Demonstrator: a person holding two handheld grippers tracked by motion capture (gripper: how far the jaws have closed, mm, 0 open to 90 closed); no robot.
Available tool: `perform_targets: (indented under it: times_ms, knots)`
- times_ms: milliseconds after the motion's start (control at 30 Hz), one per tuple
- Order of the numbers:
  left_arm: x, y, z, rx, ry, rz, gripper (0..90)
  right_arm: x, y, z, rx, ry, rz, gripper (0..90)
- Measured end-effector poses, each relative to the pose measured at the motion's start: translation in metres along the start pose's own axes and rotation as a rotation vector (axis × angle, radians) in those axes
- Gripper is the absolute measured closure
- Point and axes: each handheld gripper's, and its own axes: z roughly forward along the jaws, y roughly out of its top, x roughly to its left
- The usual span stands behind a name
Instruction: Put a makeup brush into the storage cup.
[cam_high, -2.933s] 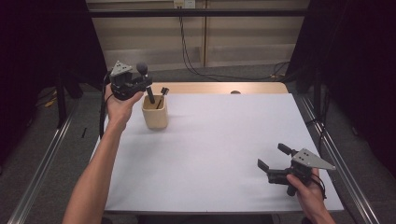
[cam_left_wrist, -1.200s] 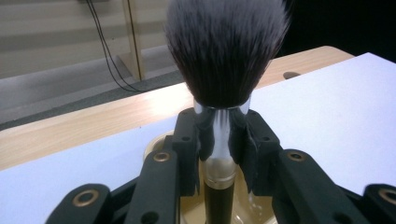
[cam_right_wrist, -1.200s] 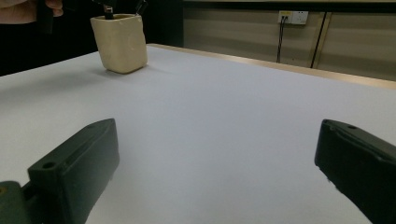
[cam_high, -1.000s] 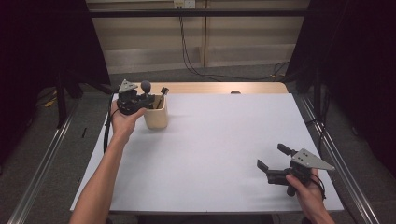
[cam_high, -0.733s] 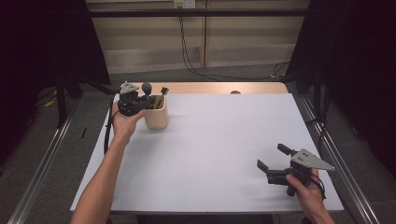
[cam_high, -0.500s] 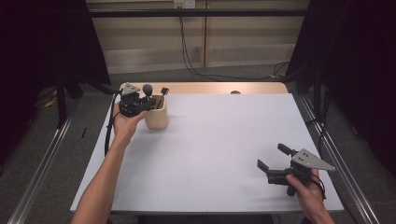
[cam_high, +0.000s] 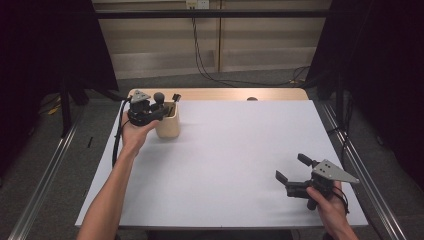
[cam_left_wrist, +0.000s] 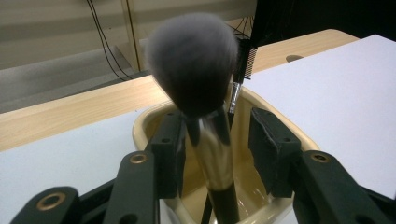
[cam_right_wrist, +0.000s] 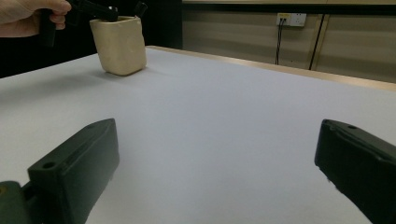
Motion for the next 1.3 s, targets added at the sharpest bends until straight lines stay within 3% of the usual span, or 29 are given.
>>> perform_targets:
  times_ms: [233, 567, 667, 1067, 1300]
  knots:
    - [-0.003, 0.002, -0.003, -0.035, 0.037, 0.004, 37.5, 0.000, 0.000, 0.000, -0.001, 0.001, 0.008, 0.0]
    - [0.000, 0.000, -0.004, -0.060, 0.049, -0.011, 15.5, 0.000, 0.000, 0.000, -0.001, 0.000, 0.010, 0.0]
    - [0.001, -0.001, -0.005, -0.061, 0.043, -0.032, 7.8, 0.000, 0.000, 0.001, -0.001, -0.004, 0.013, 0.0]
    - [0.005, -0.006, -0.013, -0.081, 0.036, -0.052, 2.1, -0.003, -0.002, 0.001, -0.002, -0.007, 0.022, 0.0]
    - [0.001, -0.004, -0.023, -0.110, 0.030, -0.014, 2.1, -0.003, -0.002, 0.001, -0.001, -0.002, 0.015, 0.0]
